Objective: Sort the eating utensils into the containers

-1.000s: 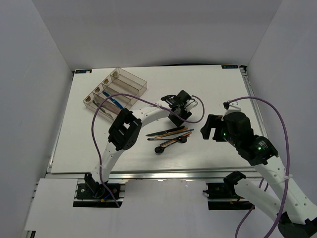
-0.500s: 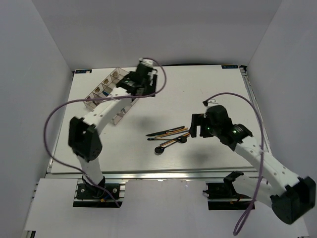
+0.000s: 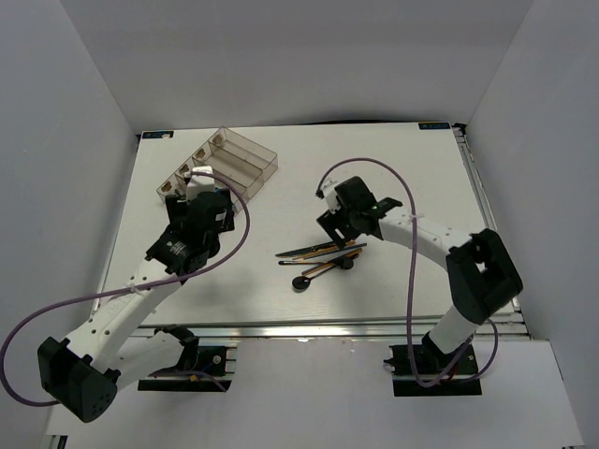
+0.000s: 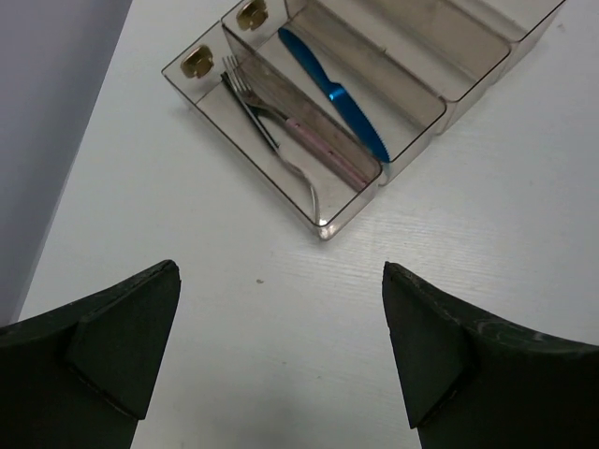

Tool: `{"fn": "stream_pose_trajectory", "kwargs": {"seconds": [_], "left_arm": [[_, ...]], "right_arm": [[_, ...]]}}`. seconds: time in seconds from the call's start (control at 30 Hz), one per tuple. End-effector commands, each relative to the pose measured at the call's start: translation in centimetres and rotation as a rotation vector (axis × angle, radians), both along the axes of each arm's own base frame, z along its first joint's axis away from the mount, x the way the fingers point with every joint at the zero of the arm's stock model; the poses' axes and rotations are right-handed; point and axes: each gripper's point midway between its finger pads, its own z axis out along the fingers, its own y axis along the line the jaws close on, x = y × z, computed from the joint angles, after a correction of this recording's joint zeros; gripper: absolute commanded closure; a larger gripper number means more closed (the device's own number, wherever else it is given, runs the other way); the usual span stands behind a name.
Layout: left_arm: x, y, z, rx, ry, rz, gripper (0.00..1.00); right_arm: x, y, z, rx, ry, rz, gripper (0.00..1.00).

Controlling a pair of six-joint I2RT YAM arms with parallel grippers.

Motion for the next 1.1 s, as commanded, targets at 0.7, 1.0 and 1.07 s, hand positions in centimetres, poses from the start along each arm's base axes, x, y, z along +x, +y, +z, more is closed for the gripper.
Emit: {"fn": "stream_pose_trajectory", "kwargs": {"seconds": [0.7, 1.0, 1.07], "left_arm": [[0.5, -0.8, -1.3, -0.024, -0.011, -0.029, 0.02], [0.5, -1.1, -1.6, -0.028, -0.001, -0.047, 0.02], [0.4, -1.1, -1.5, -0.031, -0.005, -0.047, 0.02]], "right_arm": [[2.0, 7.5, -3.9, -0.083, 0.081, 0.473, 0.19], [0.9, 6.6, -4.9, -0.114, 0.128, 0.509, 0.23], [0.3, 6.4, -5.2, -0.115, 0.147, 0.517, 0.24]]}}
